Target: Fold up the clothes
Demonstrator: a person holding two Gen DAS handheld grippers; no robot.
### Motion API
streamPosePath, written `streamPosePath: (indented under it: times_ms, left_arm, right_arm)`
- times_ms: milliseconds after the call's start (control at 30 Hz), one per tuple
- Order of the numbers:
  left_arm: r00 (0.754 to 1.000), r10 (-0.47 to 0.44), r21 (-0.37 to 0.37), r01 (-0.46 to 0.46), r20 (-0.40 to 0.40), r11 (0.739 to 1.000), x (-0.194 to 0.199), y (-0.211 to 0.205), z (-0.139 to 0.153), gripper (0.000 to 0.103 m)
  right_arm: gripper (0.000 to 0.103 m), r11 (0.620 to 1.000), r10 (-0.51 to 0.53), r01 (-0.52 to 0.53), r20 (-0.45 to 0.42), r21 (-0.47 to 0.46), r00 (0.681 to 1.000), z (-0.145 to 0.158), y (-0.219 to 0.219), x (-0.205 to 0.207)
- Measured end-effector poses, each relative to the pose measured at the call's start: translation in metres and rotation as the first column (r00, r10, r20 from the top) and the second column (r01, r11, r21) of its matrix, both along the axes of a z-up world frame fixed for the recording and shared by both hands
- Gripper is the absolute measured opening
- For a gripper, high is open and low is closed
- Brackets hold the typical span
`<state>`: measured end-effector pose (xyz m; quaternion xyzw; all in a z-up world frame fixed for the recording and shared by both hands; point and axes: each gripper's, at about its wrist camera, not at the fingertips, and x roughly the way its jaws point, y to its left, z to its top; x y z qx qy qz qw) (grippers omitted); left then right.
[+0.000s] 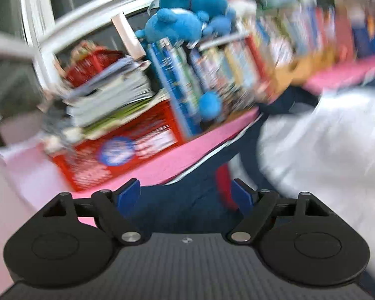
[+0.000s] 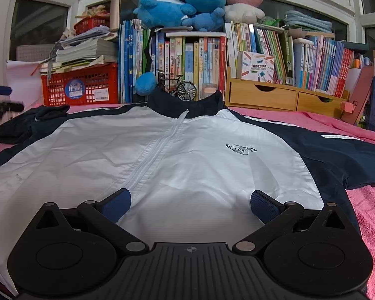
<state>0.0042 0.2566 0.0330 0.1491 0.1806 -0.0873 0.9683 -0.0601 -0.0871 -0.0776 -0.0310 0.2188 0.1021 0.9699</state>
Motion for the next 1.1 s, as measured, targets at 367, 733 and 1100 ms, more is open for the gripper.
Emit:
streamPosePath:
  times_ms: [367, 733, 1100]
  left_arm:
    - [0.981, 0.142, -0.027, -0.147, -0.136, 0.989, 0.059, -0.029, -0.038, 0.019]
    - [0.69, 0.592, 0.248, -0.712, 0.415, 0.656, 0.045, 0.072, 0.013, 0.011]
    - [0.557, 0.789, 0.365, -0.813, 0.259, 0.454, 0.085, 0.147, -0.06, 0.016]
  right_arm:
    - [0.103, 1.0, 0.003, -0.003, 0.006, -0.003, 1.0, 0.0, 0.0, -0.002]
    - [0.103, 1.0, 0.012, -0.012, 0.016, -0.009, 1.0, 0.0, 0.0, -0.002]
    - [0.103, 1.0, 0.018, -0.018, 0.009, -0.01, 1.0, 0.0, 0.0, -0.001]
